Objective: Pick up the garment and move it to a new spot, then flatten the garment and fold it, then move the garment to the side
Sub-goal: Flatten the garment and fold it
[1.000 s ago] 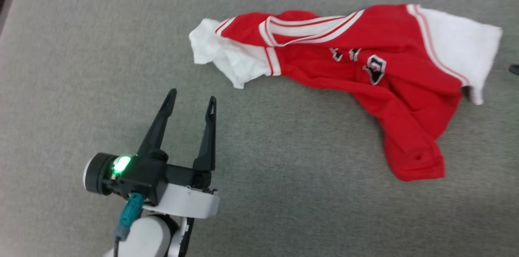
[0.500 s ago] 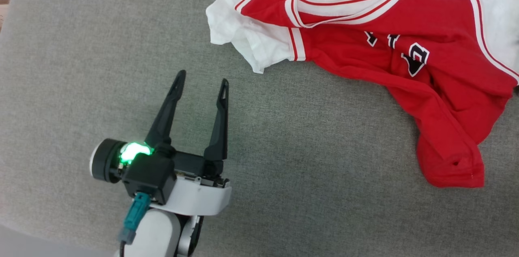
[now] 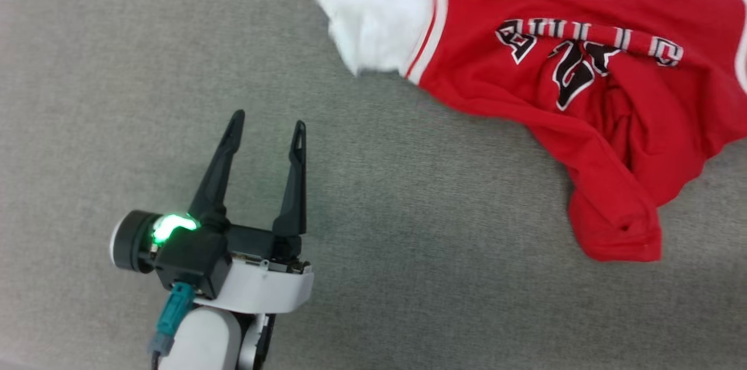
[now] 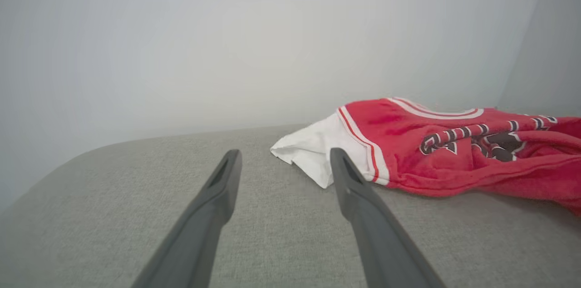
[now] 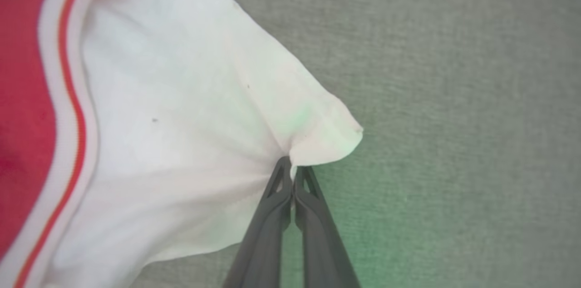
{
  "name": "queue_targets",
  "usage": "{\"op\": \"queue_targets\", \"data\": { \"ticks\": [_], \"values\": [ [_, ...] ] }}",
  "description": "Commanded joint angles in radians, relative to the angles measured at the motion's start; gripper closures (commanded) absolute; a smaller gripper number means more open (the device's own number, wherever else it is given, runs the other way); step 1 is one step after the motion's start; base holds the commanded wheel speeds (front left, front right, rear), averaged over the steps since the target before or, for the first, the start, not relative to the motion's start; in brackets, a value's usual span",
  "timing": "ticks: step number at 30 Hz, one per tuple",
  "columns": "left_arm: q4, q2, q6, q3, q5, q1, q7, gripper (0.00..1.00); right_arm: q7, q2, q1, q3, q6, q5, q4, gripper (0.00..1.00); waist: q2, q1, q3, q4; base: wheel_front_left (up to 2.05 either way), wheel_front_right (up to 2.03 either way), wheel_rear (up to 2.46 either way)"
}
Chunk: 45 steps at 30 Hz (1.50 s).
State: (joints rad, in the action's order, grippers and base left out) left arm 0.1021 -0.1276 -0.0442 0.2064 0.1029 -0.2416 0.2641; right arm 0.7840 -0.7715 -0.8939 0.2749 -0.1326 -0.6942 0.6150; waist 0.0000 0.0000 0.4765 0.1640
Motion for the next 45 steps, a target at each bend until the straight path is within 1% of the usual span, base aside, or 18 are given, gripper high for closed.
{"op": "queue_targets", "data": {
  "ticks": [1, 4, 12, 13, 14, 15, 18, 20, 22, 26, 28, 30, 32, 37, 39, 41, 43, 45],
  "values": [
    [0.001, 0.001, 0.004, -0.007, -0.009, 0.006, 0.000, 0.00, 0.000, -0.006, 0.030, 0.000, 0.004, -0.009, 0.017, 1.00, 0.0000, 0.0000, -0.002, -0.013, 0.00, 0.00, 0.00],
    [0.000, 0.003, 0.018, -0.020, -0.019, 0.006, 0.000, 0.00, -0.030, -0.023, 0.043, -0.011, 0.003, -0.007, 0.017, 1.00, 0.0000, 0.0000, -0.003, -0.029, 0.00, 0.00, 0.00],
    [-0.009, 0.000, 0.057, -0.033, -0.038, -0.004, 0.000, 0.00, -0.128, -0.020, 0.044, -0.017, 0.003, 0.014, 0.025, 1.00, 0.0000, 0.0000, -0.007, -0.060, 0.00, 0.00, 0.00],
    [-0.014, -0.006, 0.064, -0.033, -0.042, -0.011, 0.000, 0.00, -0.158, -0.018, 0.037, -0.019, 0.003, 0.022, 0.024, 0.88, 0.0000, 0.0000, -0.008, -0.065, 0.00, 0.00, 0.00],
    [-0.018, -0.013, 0.071, -0.033, -0.047, -0.022, 0.000, 0.00, -0.189, -0.013, 0.031, -0.022, 0.003, 0.030, 0.025, 0.18, 0.0000, 0.0000, -0.009, -0.070, 0.00, 0.00, 0.00],
    [-0.023, -0.020, 0.082, -0.031, -0.047, -0.032, 0.000, 0.00, -0.218, -0.007, 0.029, -0.021, 0.003, 0.035, 0.026, 0.00, 0.0000, 0.0000, -0.012, -0.075, 0.00, 0.00, 0.00],
    [-0.048, -0.053, 0.113, -0.018, -0.062, -0.082, 0.000, 0.00, -0.319, -0.011, 0.043, -0.025, 0.003, 0.044, 0.008, 0.00, 0.0000, 0.0000, -0.022, -0.090, 0.00, 0.00, 0.00],
    [-0.078, -0.083, 0.134, -0.003, -0.070, -0.129, 0.000, 0.00, -0.413, -0.022, 0.063, -0.039, 0.003, 0.052, -0.009, 0.00, 0.0000, 0.0000, -0.028, -0.102, 0.00, 0.00, 0.00],
    [-0.114, -0.115, 0.151, 0.011, -0.065, -0.195, -0.008, 0.00, -0.505, -0.015, 0.090, -0.054, 0.003, 0.057, -0.033, 0.00, 0.0000, 0.0000, -0.033, -0.123, 0.00, 0.00, 0.00],
    [-0.210, -0.196, 0.171, 0.058, -0.038, -0.356, -0.078, 0.00, -0.645, 0.016, 0.164, -0.051, 0.003, 0.022, -0.126, 0.00, 0.0000, 0.0000, -0.032, -0.181, 0.00, 0.00, 0.00],
    [-0.277, -0.251, 0.174, 0.105, -0.026, -0.447, -0.129, 0.00, -0.699, 0.040, 0.199, -0.051, 0.003, 0.003, -0.186, 0.00, 0.0000, 0.0000, -0.025, -0.222, 0.00, 0.00, 0.00],
    [-0.351, -0.297, 0.174, 0.179, 0.030, -0.536, -0.183, 0.00, -0.739, 0.072, 0.235, -0.037, 0.003, -0.002, -0.251, 0.00, 0.0000, 0.0000, -0.014, -0.265, 0.00, 0.00, 0.00],
    [-0.426, -0.359, 0.174, 0.263, 0.092, -0.634, -0.241, 0.00, -0.784, 0.110, 0.262, -0.038, 0.003, -0.008, -0.311, 0.00, 0.0000, 0.0000, 0.001, -0.311, 0.00, 0.00, 0.00],
    [-0.603, -0.446, 0.174, 0.429, 0.325, -0.840, -0.434, 0.00, -0.888, 0.210, 0.295, -0.038, 0.003, 0.023, -0.396, 0.00, 0.0000, 0.0000, 0.043, -0.424, 0.00, 0.00, 0.00],
    [-0.668, -0.457, 0.174, 0.472, 0.455, -0.891, -0.546, 0.00, -0.918, 0.239, 0.296, -0.033, 0.003, 0.041, -0.417, 0.00, 0.0000, 0.0000, 0.057, -0.463, 0.00, 0.00, 0.00],
    [-0.709, -0.484, 0.174, 0.506, 0.561, -0.946, -0.662, 0.00, -0.944, 0.267, 0.296, -0.025, 0.003, 0.052, -0.432, 0.00, 0.0000, 0.0000, 0.071, -0.502, 0.00, 0.00, 0.00],
    [-0.738, -0.517, 0.174, 0.535, 0.634, -0.992, -0.757, 0.00, -0.963, 0.289, 0.298, -0.023, 0.003, 0.059, -0.435, 0.00, 0.0000, 0.0000, 0.083, -0.534, 0.00, 0.00, 0.00],
    [-0.766, -0.534, 0.174, 0.549, 0.691, -1.030, -0.826, 0.00, -0.973, 0.304, 0.305, -0.019, 0.003, 0.064, -0.428, 0.00, 0.0000, 0.0000, 0.097, -0.558, 0.00, 0.00, 0.00]
  ]
}}
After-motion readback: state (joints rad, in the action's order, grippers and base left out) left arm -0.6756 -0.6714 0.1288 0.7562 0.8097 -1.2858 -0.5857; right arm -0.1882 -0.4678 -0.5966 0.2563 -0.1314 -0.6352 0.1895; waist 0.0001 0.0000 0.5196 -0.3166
